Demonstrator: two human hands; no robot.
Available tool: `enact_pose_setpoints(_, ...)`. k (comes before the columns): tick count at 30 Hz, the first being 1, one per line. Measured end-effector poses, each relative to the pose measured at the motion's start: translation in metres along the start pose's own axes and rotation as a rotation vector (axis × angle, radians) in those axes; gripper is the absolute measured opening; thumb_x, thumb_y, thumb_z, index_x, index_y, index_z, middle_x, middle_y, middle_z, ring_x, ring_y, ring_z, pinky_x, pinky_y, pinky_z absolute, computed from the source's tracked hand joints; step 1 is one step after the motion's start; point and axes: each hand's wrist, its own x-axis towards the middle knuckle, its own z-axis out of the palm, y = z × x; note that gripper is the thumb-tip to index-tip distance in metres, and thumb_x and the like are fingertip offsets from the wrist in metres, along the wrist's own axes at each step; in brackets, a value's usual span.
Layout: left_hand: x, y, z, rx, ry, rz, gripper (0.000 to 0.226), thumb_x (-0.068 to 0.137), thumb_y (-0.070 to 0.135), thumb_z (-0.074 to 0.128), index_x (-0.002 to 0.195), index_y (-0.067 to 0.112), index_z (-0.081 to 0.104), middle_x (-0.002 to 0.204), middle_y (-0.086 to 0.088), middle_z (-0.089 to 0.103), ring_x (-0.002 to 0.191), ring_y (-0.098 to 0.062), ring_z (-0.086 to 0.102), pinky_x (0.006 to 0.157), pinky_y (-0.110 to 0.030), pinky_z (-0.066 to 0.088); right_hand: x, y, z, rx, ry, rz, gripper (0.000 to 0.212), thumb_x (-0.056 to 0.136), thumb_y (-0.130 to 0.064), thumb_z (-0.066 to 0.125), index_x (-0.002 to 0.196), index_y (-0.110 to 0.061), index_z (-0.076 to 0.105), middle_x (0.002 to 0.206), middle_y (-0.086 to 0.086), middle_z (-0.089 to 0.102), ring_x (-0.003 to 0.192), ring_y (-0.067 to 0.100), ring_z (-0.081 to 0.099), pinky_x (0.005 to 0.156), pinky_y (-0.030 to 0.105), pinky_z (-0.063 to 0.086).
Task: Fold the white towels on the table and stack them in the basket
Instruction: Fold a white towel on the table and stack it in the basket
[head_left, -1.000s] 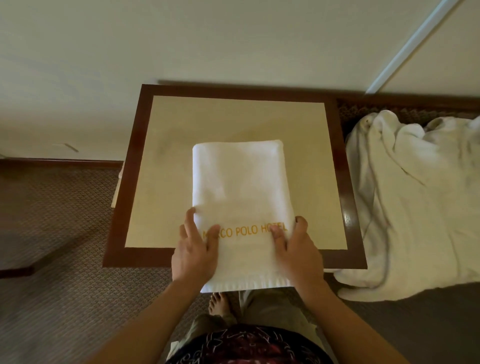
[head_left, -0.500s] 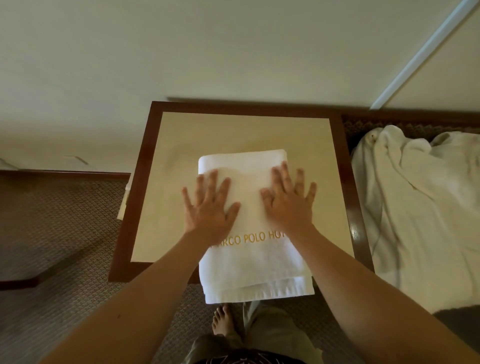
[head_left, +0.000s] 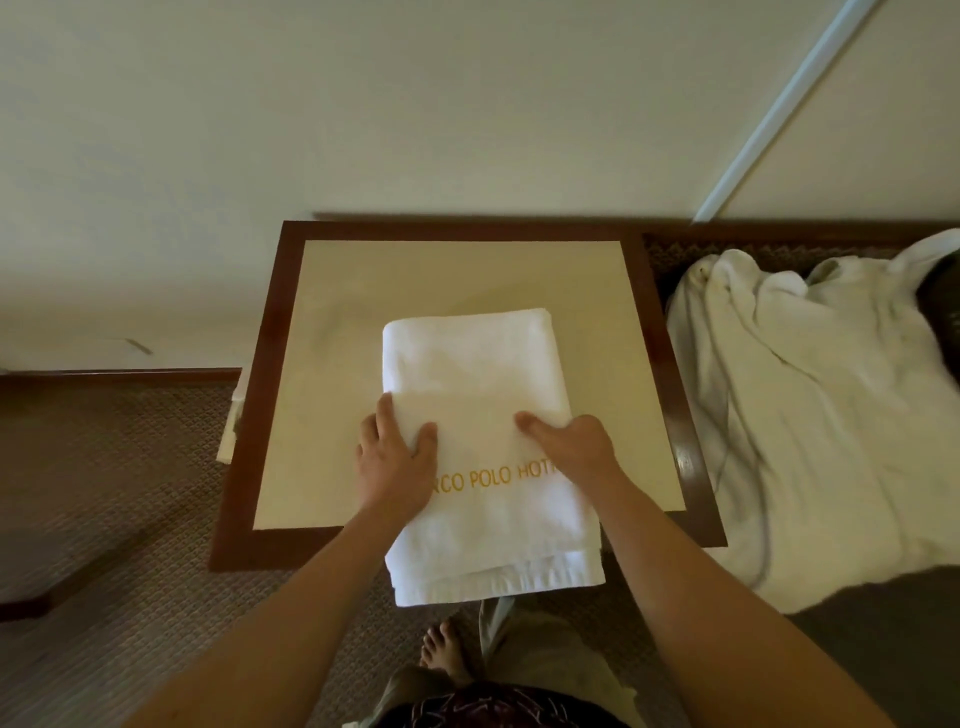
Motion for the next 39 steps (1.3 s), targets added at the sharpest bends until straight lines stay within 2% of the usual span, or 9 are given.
enact_pose_setpoints(10, -0.007, -0.015, -0.02, -0.067, -0.077, -0.046, 0.075, 0.093, 0.057, 0.061, 0.154, 0.024, 0.032, 0.14, -0.006, 0.048, 0.122, -0.032, 0.055, 0.1, -0.045, 0.048, -0.038, 0.018, 0.002, 0.192, -0.135, 0.029, 0.065, 0.049, -0.057, 0.086, 0.094, -0.01, 0.078, 0.086, 0.005, 0.079, 0.083, 0.027, 0.076, 0.086, 0.05, 0.061)
enact_pose_setpoints(12, -0.013, -0.027, -0.022, -0.015, -0.095, -0.079, 0.075, 0.087, 0.068, 0.06, 0.143, 0.02, 0.045, 0.125, -0.005, 0.059, 0.113, -0.031, 0.06, 0.097, -0.048, 0.052, -0.051, 0.027, 0.002, 0.229, -0.188, 0.076, 0.06, 0.057, -0.049, 0.089, 0.095, -0.005, 0.076, 0.088, 0.012, 0.079, 0.083, 0.032, 0.077, 0.086, 0.053, 0.061)
enact_pose_setpoints(15, -0.024, -0.039, -0.023, 0.04, -0.125, -0.08, 0.071, 0.086, 0.072, 0.059, 0.129, 0.017, 0.055, 0.111, -0.004, 0.065, 0.101, -0.028, 0.063, 0.088, -0.047, 0.055, -0.07, 0.045, 0.002, 0.282, -0.166, 0.084, 0.046, 0.073, -0.037, 0.09, 0.103, -0.008, 0.07, 0.094, 0.009, 0.078, 0.083, 0.025, 0.075, 0.081, 0.04, 0.063)
enact_pose_setpoints(18, -0.039, -0.044, -0.024, 0.029, -0.188, -0.103, 0.062, 0.087, 0.069, 0.063, 0.121, 0.017, 0.055, 0.104, -0.001, 0.065, 0.089, -0.021, 0.064, 0.068, -0.036, 0.053, -0.089, 0.057, 0.004, 0.345, -0.123, 0.04, 0.021, 0.079, -0.024, 0.088, 0.086, -0.018, 0.069, 0.086, 0.001, 0.075, 0.076, 0.011, 0.071, 0.072, 0.027, 0.058)
enact_pose_setpoints(20, -0.048, -0.046, -0.022, -0.027, -0.227, -0.132, 0.057, 0.086, 0.065, 0.066, 0.115, 0.017, 0.057, 0.101, 0.001, 0.067, 0.086, -0.019, 0.065, 0.067, -0.036, 0.056, -0.1, 0.068, 0.005, 0.395, -0.116, 0.04, 0.015, 0.08, -0.018, 0.086, 0.083, -0.019, 0.071, 0.082, -0.002, 0.076, 0.071, 0.006, 0.07, 0.066, 0.022, 0.056)
enact_pose_setpoints(26, -0.082, -0.034, -0.01, -0.194, -0.319, -0.096, 0.055, 0.083, 0.05, 0.079, 0.121, 0.021, 0.05, 0.111, 0.004, 0.062, 0.098, -0.02, 0.064, 0.078, -0.043, 0.058, -0.138, 0.106, -0.007, 0.494, -0.081, 0.022, 0.021, 0.085, -0.019, 0.082, 0.104, -0.015, 0.074, 0.098, 0.002, 0.079, 0.094, 0.019, 0.075, 0.09, 0.039, 0.061)
enact_pose_setpoints(30, -0.106, -0.006, 0.007, -0.187, -0.449, 0.028, 0.059, 0.082, 0.046, 0.082, 0.123, 0.023, 0.047, 0.111, 0.006, 0.063, 0.099, -0.017, 0.065, 0.077, -0.04, 0.059, -0.156, 0.136, -0.036, 0.488, 0.068, -0.004, 0.038, 0.085, -0.025, 0.084, 0.117, -0.015, 0.067, 0.105, 0.0, 0.077, 0.092, 0.01, 0.075, 0.077, 0.026, 0.06)
enact_pose_setpoints(37, -0.145, 0.066, 0.068, -0.134, -0.597, 0.254, 0.057, 0.084, 0.044, 0.081, 0.123, 0.022, 0.046, 0.11, 0.012, 0.061, 0.096, -0.008, 0.064, 0.068, -0.026, 0.053, -0.173, 0.196, -0.107, 0.583, 0.36, 0.051, 0.033, 0.08, -0.027, 0.087, 0.103, -0.02, 0.065, 0.098, -0.004, 0.075, 0.088, 0.013, 0.073, 0.073, 0.033, 0.061)
enact_pose_setpoints(39, -0.158, 0.083, 0.088, -0.129, -0.643, 0.296, 0.059, 0.084, 0.043, 0.081, 0.125, 0.021, 0.046, 0.113, 0.011, 0.062, 0.098, -0.008, 0.065, 0.07, -0.026, 0.054, -0.179, 0.213, -0.126, 0.606, 0.401, 0.059, 0.045, 0.076, -0.036, 0.088, 0.111, -0.018, 0.065, 0.106, -0.002, 0.073, 0.094, 0.014, 0.072, 0.078, 0.036, 0.061)
